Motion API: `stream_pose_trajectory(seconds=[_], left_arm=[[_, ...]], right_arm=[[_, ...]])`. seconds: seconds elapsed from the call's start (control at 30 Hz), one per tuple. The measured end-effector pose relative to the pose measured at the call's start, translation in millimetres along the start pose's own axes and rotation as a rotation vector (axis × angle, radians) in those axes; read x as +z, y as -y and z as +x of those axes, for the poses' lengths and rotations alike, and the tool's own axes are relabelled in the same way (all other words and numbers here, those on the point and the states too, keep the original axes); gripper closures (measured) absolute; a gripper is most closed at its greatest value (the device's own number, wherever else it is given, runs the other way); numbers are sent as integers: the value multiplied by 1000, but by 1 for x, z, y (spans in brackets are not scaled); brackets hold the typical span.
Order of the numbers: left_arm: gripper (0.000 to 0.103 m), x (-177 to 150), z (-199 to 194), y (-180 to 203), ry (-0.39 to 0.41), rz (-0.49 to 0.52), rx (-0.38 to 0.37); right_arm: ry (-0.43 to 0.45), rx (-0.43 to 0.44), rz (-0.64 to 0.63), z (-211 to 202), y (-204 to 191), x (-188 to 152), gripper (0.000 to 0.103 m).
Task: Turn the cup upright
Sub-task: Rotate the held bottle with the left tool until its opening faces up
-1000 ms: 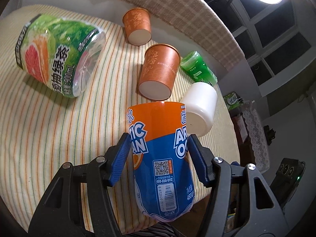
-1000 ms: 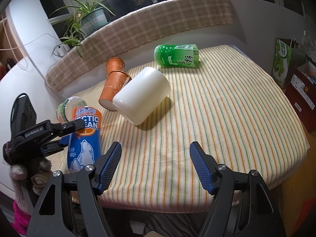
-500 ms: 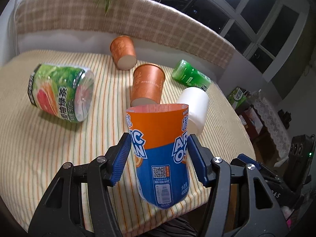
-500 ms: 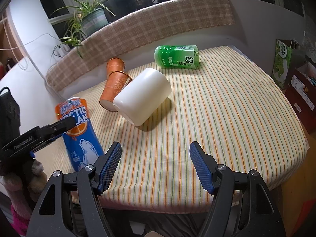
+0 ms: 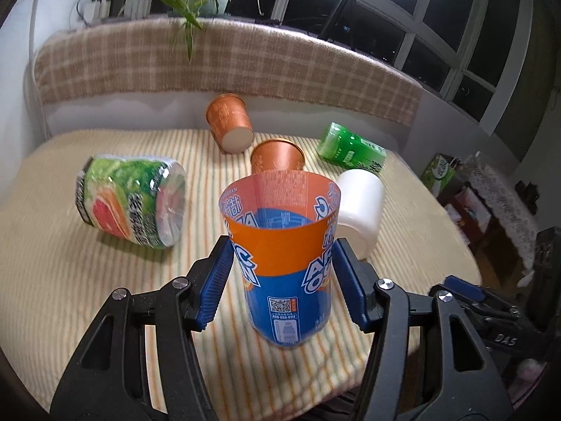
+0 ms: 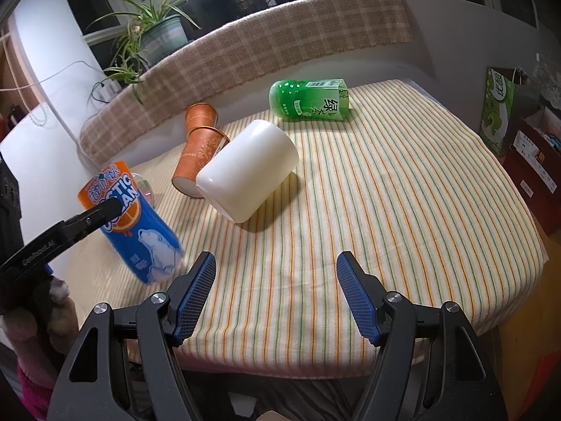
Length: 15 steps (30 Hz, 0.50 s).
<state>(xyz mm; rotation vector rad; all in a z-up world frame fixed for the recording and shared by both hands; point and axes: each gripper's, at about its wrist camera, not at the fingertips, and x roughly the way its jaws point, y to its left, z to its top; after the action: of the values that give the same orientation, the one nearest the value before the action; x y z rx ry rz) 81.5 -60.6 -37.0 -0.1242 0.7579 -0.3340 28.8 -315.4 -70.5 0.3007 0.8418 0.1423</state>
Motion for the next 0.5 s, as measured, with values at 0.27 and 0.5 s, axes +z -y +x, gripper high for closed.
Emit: stream_pose_trajectory(seconds=[0.27, 0.5], left_arm=[[43, -3, 4, 7, 13, 56, 39], [43, -6, 2, 14, 13, 86, 42]], right_arm=[[0, -5, 5, -1, 0, 0, 32], [-1, -5, 9, -1, 2, 0, 32]])
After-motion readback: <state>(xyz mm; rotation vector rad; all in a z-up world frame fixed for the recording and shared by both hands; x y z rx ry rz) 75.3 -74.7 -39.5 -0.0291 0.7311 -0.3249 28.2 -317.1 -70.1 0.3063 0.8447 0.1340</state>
